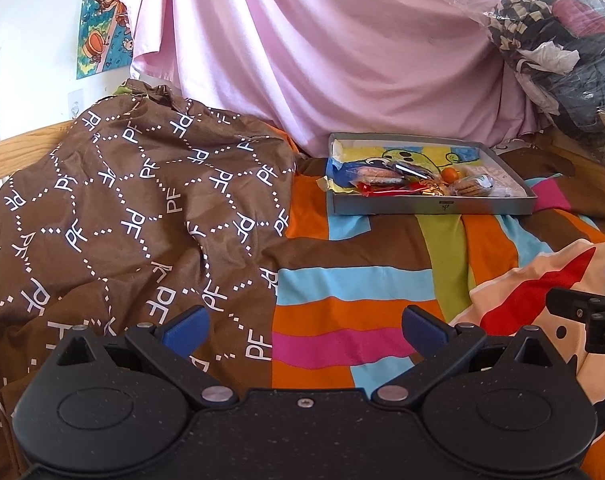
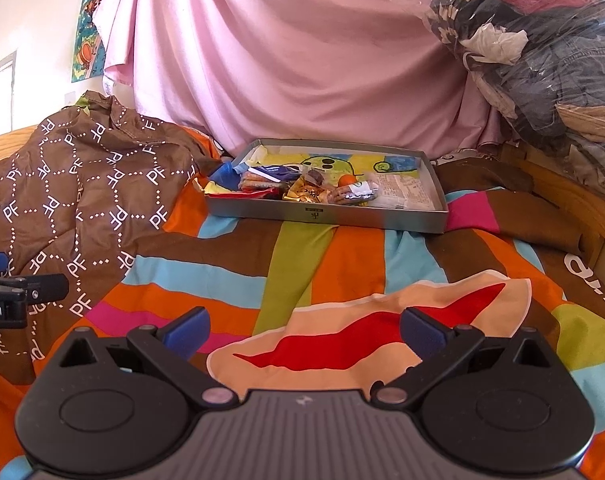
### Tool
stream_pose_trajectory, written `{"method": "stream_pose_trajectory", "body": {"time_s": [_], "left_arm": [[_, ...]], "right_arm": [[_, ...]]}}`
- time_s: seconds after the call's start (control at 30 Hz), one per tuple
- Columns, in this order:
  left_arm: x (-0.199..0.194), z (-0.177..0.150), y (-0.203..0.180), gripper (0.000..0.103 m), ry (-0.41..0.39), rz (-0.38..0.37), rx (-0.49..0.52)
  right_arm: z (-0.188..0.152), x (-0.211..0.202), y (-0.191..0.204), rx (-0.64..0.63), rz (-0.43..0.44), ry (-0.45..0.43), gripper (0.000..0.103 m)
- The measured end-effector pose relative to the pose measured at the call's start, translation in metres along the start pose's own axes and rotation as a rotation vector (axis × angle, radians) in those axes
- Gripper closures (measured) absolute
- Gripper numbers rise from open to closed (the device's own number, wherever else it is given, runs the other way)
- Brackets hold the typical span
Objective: Organize snacks
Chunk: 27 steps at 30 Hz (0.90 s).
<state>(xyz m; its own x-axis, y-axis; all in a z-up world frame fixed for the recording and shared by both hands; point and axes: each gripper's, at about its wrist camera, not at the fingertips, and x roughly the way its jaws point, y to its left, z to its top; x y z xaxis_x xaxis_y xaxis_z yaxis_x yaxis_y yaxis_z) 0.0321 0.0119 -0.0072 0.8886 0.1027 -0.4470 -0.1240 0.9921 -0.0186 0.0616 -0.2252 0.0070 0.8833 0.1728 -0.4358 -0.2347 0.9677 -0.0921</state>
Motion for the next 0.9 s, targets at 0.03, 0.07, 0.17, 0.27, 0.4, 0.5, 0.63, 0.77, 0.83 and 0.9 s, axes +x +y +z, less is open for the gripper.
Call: {"method": "stream_pose_trajectory", "body": {"time_s": [0.03, 0.07, 0.17, 0.27, 0.4, 0.5, 0.63, 0.77, 0.83, 0.9], "left_arm": [[0.0000, 0.0002, 0.0001, 0.001, 0.000, -0.001, 0.000], [-0.0001, 0.0002, 0.0000, 0.001, 0.001, 0.000, 0.000], [-0.0001, 0.0004, 0.0003, 0.001, 0.000, 0.000, 0.000], [-0.0004, 0.0004, 0.0002, 0.001, -0.002, 0.001, -0.001], [-0.0007, 0.0002, 0.0002, 0.001, -0.003, 0.003, 0.001], [-0.0006, 0.0004, 0.0006, 0.001, -0.004, 0.004, 0.002], [-0.0004, 0.0007, 0.0006, 0.001, -0.003, 0.004, 0.003], [-0.0006, 0.0006, 0.0009, 0.001, -0.003, 0.002, 0.003], [-0.0008, 0.0006, 0.0003, 0.001, -0.003, 0.004, 0.003], [-0.0008, 0.0006, 0.0001, 0.001, -0.003, 0.004, 0.002]], "right_arm": [[0.0001, 0.0001, 0.0000, 0.000, 0.000, 0.000, 0.000], [0.0002, 0.0004, 0.0001, -0.001, -0.001, 0.000, 0.000], [0.0002, 0.0006, -0.0002, -0.003, -0.001, 0.002, 0.000], [0.0002, 0.0007, 0.0000, -0.004, -0.001, 0.003, 0.000], [0.0000, 0.0011, 0.0002, -0.009, 0.000, 0.004, 0.000], [0.0010, 0.0020, -0.0002, -0.011, -0.006, -0.004, 0.000], [0.0024, 0.0028, -0.0010, -0.011, -0.006, -0.008, 0.000], [0.0026, 0.0026, -0.0009, -0.014, -0.001, -0.008, 0.000], [0.0026, 0.0025, -0.0009, -0.015, -0.001, -0.008, 0.000], [0.0025, 0.0027, -0.0009, -0.015, -0.002, -0.007, 0.000]]}}
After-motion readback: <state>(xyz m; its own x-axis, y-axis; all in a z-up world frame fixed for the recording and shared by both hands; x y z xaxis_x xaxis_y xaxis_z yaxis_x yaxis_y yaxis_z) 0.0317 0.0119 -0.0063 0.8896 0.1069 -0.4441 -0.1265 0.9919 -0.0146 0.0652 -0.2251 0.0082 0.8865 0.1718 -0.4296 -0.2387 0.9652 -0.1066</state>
